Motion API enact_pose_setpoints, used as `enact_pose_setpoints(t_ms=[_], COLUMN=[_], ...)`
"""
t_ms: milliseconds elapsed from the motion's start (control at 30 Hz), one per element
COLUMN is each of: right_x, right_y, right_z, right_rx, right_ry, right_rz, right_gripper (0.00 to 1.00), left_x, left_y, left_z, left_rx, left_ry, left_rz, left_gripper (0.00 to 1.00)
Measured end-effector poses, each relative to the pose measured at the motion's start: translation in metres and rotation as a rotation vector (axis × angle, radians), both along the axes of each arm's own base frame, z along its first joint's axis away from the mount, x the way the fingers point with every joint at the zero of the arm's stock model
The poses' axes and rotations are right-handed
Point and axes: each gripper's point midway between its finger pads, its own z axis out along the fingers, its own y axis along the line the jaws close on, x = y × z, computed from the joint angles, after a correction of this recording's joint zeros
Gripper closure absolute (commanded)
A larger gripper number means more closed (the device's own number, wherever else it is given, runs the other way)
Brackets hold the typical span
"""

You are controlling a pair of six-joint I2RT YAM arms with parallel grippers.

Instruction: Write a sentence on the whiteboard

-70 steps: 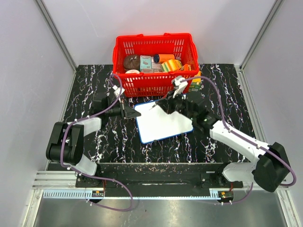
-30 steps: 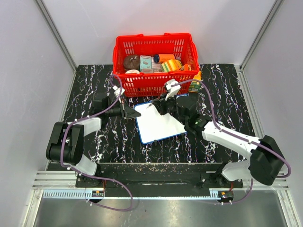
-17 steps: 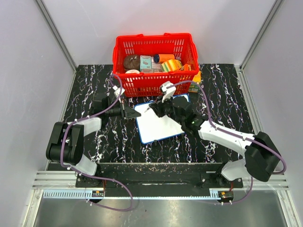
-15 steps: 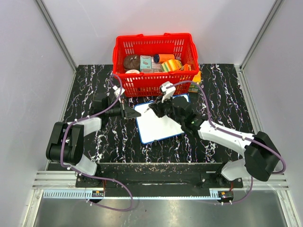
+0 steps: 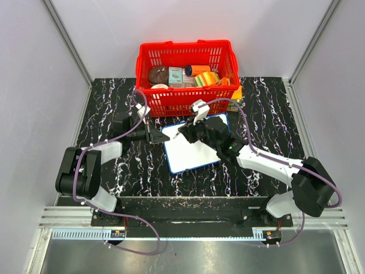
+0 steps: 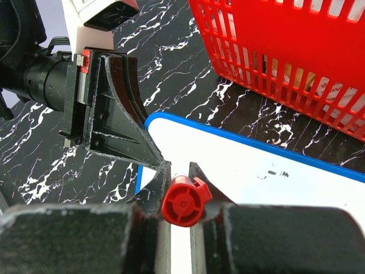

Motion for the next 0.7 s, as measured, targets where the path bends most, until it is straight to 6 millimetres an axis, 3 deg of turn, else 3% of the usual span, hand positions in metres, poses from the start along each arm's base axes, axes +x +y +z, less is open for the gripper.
enact_pose_setpoints(t_ms=[700], right_x=[0.015], right_y=[-0.003], right_z=[0.013], right_rx=[-0.011], right_ry=[-0.015], right_rz=[-0.083], right_gripper=[1.0], left_x=[0.0], left_y=[0.0], left_z=[-0.001], left_rx=[0.001], left_ry=[0.003], left_rz=[0.002], left_gripper=[1.0])
